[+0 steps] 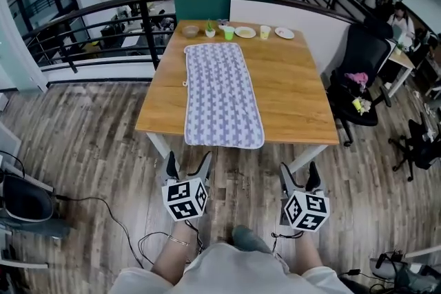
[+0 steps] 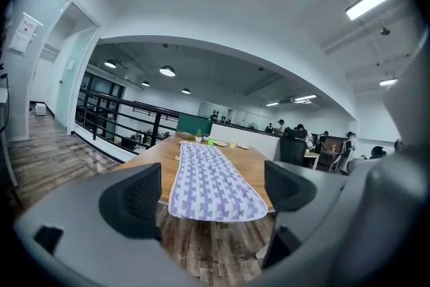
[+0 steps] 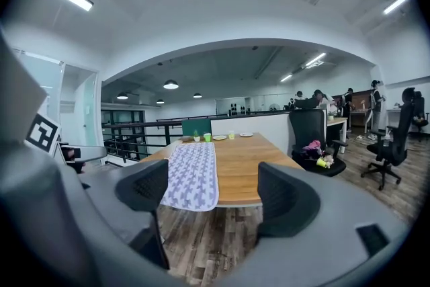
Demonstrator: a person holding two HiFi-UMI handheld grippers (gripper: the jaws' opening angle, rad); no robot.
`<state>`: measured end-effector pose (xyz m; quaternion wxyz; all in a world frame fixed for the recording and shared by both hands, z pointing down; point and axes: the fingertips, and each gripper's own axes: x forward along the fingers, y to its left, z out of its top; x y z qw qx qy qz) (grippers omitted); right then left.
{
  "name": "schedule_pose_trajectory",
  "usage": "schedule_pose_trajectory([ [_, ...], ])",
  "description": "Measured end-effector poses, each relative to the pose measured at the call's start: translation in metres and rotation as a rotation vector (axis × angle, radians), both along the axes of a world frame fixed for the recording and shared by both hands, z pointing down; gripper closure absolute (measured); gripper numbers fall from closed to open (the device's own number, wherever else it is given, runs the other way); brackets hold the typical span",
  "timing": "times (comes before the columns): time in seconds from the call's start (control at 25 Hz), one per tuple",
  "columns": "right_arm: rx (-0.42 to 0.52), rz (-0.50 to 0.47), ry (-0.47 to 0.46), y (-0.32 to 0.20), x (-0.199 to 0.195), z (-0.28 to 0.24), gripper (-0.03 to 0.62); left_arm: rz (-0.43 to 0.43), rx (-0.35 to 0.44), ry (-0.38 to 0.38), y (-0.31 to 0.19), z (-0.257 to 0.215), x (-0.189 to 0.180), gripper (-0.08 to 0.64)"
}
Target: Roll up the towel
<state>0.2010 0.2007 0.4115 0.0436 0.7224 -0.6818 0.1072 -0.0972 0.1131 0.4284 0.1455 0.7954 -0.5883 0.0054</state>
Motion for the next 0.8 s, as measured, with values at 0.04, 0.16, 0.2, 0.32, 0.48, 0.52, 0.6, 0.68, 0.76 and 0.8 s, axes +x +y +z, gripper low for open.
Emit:
schedule_pose_trajectory([
  [0.04,-0.005,-0.004,0.002,-0.008,0.002,0.002,0.172,-0.004,-0.007,0.002,-0.007,0.003,0.001,0.077],
  [0.16,-0.013,-0.018,0.003,-0.038,0.009,0.007,0.172,-0.016,-0.018,0.004,-0.031,0.008,0.006,0.077],
  [0.2,-0.010,-0.022,0.000,-0.050,0.013,0.007,0.172,-0.020,-0.018,0.000,-0.039,0.009,0.009,0.077],
  [0.32,0.008,-0.047,-0.019,-0.090,0.022,0.004,0.173,-0.043,-0.012,-0.012,-0.070,0.004,0.016,0.077],
  [0.48,0.021,-0.101,-0.045,-0.145,0.030,-0.001,0.173,-0.079,0.013,-0.028,-0.110,-0.015,0.028,0.077],
  [0.52,0.025,-0.113,-0.050,-0.159,0.033,-0.003,0.173,-0.086,0.021,-0.030,-0.121,-0.019,0.033,0.077],
  [0.6,0.034,-0.138,-0.058,-0.184,0.038,-0.007,0.173,-0.103,0.035,-0.033,-0.139,-0.027,0.040,0.077],
  [0.68,0.043,-0.160,-0.063,-0.207,0.044,-0.011,0.175,-0.117,0.045,-0.038,-0.155,-0.034,0.047,0.077],
  [0.76,0.044,-0.179,-0.070,-0.227,0.048,-0.013,0.178,-0.134,0.048,-0.043,-0.169,-0.037,0.052,0.077],
  [0.8,0.040,-0.189,-0.075,-0.236,0.049,-0.011,0.179,-0.143,0.047,-0.043,-0.176,-0.038,0.052,0.077],
])
